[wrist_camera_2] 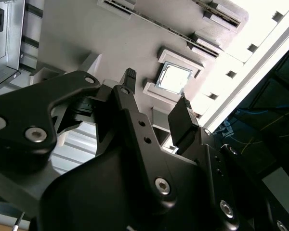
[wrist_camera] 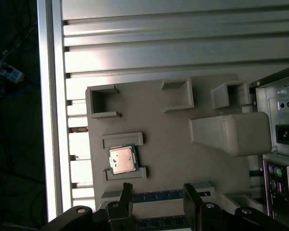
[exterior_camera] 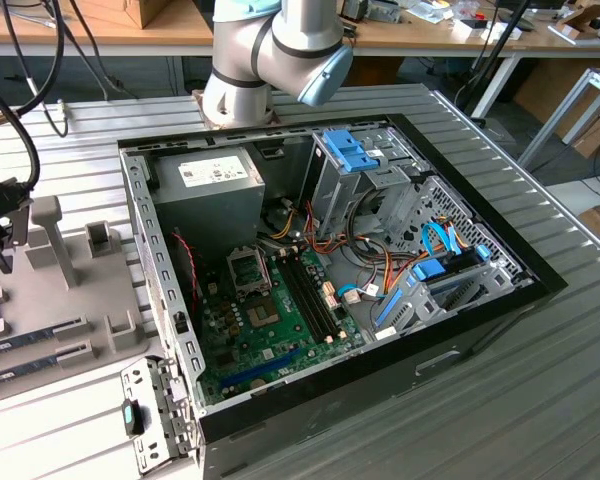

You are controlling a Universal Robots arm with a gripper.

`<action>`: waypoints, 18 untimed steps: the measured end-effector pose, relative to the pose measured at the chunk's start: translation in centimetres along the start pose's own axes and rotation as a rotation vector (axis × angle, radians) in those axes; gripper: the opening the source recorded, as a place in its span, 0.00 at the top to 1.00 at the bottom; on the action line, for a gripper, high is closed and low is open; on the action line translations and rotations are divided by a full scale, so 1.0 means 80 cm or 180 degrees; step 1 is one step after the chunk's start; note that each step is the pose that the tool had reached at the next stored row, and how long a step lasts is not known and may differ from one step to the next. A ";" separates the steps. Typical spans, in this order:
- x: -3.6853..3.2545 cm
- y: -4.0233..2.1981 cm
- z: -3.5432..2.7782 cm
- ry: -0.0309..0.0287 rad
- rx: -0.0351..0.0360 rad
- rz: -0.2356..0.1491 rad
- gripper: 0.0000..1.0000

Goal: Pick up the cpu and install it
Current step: 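Pick up the cpu and move it towards the insertion slot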

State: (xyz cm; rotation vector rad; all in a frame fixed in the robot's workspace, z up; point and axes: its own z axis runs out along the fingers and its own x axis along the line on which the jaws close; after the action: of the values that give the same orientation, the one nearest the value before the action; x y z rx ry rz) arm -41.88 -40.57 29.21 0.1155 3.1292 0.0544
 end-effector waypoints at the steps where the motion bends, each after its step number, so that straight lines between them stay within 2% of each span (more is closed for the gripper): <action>1: 0.0000 0.0000 0.0001 0.0000 0.0000 0.0000 0.46; 18: 0.0017 -0.0002 0.0033 0.0000 0.0000 0.0000 0.46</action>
State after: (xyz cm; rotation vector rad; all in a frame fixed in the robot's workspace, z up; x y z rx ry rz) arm -42.02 -40.57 28.94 0.1154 3.1293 0.0544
